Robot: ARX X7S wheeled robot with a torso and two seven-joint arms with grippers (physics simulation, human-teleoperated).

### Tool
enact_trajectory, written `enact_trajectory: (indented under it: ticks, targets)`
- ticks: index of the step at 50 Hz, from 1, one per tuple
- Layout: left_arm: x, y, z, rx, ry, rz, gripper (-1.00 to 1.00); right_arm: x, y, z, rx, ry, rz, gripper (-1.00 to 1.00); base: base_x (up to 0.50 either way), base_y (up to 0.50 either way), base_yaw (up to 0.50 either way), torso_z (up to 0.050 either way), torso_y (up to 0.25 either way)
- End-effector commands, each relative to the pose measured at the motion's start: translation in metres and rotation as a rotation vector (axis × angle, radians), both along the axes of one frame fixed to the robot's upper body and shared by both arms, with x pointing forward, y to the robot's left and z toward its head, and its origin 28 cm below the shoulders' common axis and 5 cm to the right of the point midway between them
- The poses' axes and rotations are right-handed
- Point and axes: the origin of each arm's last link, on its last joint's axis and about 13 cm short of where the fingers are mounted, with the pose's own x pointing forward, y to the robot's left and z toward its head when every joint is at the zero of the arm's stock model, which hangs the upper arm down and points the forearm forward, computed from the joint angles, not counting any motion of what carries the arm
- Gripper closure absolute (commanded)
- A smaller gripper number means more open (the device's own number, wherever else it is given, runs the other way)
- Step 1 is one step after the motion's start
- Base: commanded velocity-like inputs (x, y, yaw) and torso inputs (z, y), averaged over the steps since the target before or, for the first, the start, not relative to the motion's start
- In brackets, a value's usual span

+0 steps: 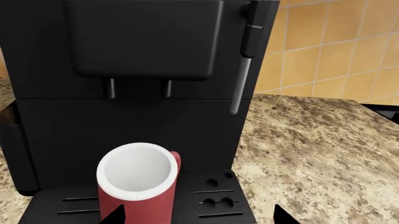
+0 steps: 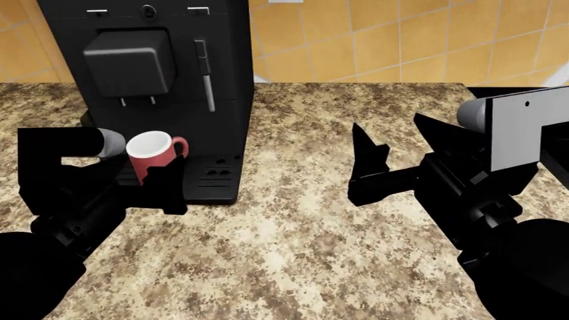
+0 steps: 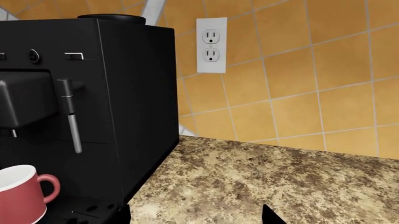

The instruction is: Pick the mug from under the coffee machine dispenser and place it on the counter.

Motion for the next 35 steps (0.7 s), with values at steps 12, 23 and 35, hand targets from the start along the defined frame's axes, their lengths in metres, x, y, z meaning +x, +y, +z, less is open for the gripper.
enact_trajectory:
  ticks: [12,23,35]
  targets:
    - [0.022,0.01,-0.016,0.03,0.043,0.097,-1.0,0.004,-0.001,-0.007,0.019,0.008,0.007,-1.0,0.0,0.0,0.0,0.0,0.0]
    - [0.035,0.011,-0.023,0.053,0.073,0.109,-1.0,0.004,-0.003,-0.01,0.025,0.015,-0.005,-1.0,0.0,0.0,0.0,0.0,0.0]
    - [0.048,0.014,-0.033,0.066,0.114,0.111,-1.0,0.006,-0.003,-0.01,0.025,0.016,-0.004,-1.0,0.0,0.0,0.0,0.0,0.0]
